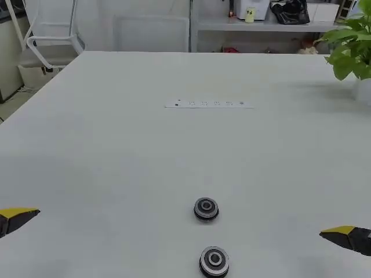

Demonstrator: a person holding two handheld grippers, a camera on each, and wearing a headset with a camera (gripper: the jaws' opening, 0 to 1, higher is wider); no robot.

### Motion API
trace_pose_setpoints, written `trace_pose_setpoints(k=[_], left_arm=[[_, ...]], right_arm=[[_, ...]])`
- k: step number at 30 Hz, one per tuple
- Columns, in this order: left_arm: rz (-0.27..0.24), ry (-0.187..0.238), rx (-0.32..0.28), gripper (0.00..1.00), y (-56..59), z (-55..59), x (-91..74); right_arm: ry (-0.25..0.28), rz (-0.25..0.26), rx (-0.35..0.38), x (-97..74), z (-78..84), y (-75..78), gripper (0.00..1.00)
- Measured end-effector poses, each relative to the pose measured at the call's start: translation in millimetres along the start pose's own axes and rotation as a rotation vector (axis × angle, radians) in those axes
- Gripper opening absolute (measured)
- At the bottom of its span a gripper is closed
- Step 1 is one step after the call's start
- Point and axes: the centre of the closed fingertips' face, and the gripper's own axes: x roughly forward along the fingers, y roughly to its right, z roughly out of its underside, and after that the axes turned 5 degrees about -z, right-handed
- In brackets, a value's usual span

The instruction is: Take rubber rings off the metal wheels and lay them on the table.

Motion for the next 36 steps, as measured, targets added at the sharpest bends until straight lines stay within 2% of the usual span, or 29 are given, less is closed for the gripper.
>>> trace_pose_setpoints(k=[21,36], left_arm=[[0.027,0.009,0.034,0.98,6.2,-11.1,1.2],[0.040,0.022,0.061,0.98,11.3,-27.9,2.8]], right_arm=[[0.000,-0.001,-0.010,-0.8,-2.3,-0.8,0.88],[0.002,-0.001,-0.017,-1.0,-5.3,2.0,0.88]])
